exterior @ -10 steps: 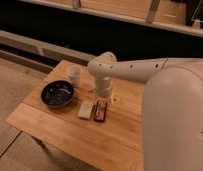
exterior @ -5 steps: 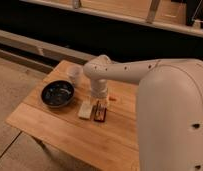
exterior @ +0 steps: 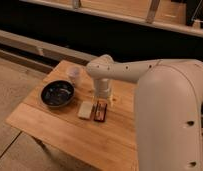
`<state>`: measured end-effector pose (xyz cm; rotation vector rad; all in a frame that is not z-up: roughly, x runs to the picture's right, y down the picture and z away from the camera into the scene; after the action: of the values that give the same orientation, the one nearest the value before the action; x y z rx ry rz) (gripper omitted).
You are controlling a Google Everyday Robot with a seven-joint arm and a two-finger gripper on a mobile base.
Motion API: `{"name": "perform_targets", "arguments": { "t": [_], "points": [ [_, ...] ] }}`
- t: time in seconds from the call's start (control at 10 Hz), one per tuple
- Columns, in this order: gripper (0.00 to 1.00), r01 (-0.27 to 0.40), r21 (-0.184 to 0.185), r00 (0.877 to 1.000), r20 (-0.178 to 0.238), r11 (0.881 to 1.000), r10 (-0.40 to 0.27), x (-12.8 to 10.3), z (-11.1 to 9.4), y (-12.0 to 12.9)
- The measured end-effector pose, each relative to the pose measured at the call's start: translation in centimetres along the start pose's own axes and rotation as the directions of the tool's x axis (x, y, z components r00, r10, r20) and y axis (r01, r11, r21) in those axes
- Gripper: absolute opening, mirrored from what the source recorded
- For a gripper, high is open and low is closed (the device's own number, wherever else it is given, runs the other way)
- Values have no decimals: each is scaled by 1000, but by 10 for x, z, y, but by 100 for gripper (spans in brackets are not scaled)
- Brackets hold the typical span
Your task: Place the eraser on the white sponge
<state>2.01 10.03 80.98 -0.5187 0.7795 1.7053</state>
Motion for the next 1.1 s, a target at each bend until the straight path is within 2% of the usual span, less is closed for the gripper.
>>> {"name": "perform_targets", "arguments": {
  "t": [0.6,1.1],
  "points": [
    [65,29,4,999,-44,1000,-29,1,19,24],
    [65,7,5,997,-71,1000,-7,0,30,19]
  ]
}}
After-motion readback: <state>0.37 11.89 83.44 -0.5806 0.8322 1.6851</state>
